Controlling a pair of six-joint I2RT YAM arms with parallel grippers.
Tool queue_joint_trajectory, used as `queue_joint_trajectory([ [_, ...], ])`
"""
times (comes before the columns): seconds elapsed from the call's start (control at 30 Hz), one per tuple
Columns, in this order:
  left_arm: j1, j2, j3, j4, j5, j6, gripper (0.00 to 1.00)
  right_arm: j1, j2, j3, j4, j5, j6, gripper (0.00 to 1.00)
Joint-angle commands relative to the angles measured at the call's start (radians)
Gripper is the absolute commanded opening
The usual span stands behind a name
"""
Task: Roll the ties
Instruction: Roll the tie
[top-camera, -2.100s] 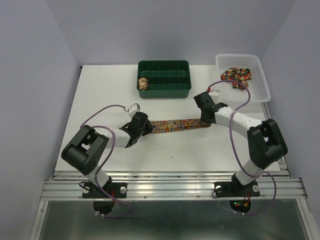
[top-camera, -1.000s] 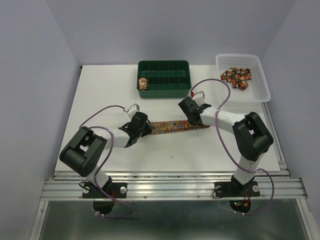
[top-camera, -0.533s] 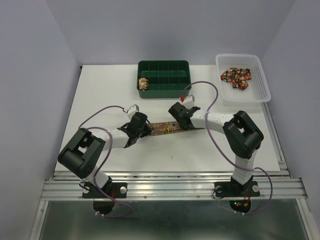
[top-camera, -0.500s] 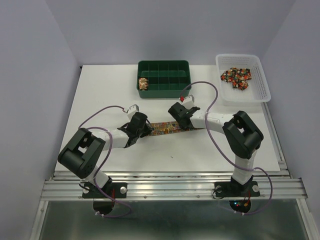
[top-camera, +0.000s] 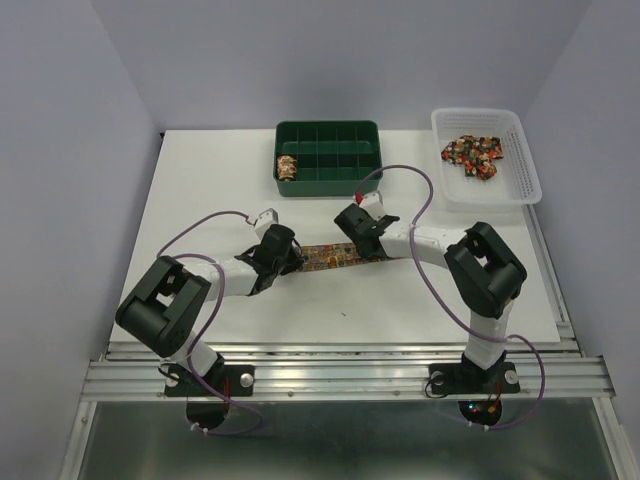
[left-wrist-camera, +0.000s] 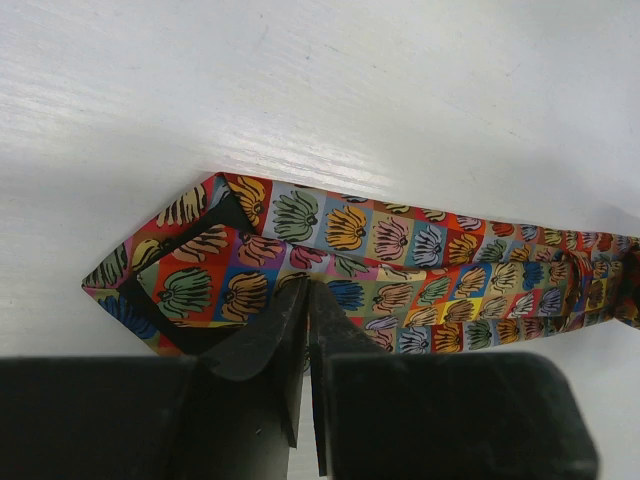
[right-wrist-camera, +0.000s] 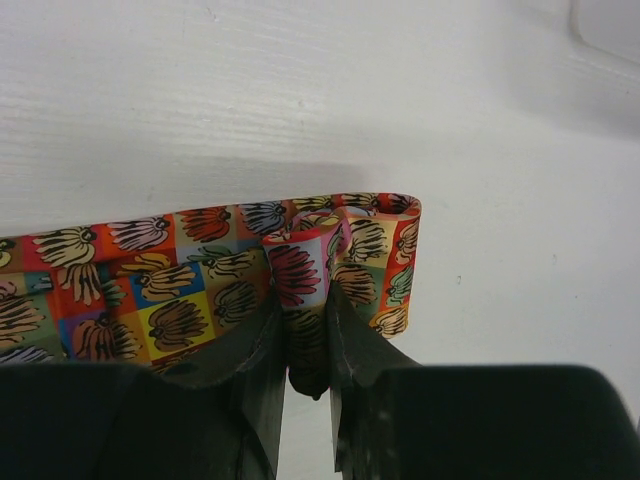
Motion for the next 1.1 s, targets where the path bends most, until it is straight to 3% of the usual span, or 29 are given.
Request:
queue_joint_trajectory([
  [0.0,-0.003,-0.01,-0.015,-0.061,0.021,0.029,0.17,0.018,0.008,-0.016,0.083,-0.112,0.017,0.05],
  [0.2,-0.003,-0.014,-0.011,-0.058,0.033,0.05,0.18,0.018,0.001,-0.022,0.112,-0.15,0.021,0.11],
  [0.4,-0.008,-0.048,-0.011,-0.056,0.043,0.075,0.18,0.019,-0.026,-0.045,0.137,-0.167,0.032,0.24],
  [0.63,-0.017,-0.089,-0.008,-0.061,0.041,0.103,0.18,0.016,-0.041,-0.062,0.143,-0.186,0.035,0.29],
  [0.83,-0.017,-0.094,0.0,-0.079,0.015,0.106,0.18,0.016,-0.044,-0.066,0.083,-0.111,0.046,0.09],
  [1.07,-0.017,-0.031,-0.008,-0.075,0.009,0.097,0.18,0.018,-0.052,-0.049,-0.028,-0.037,0.046,0.01],
])
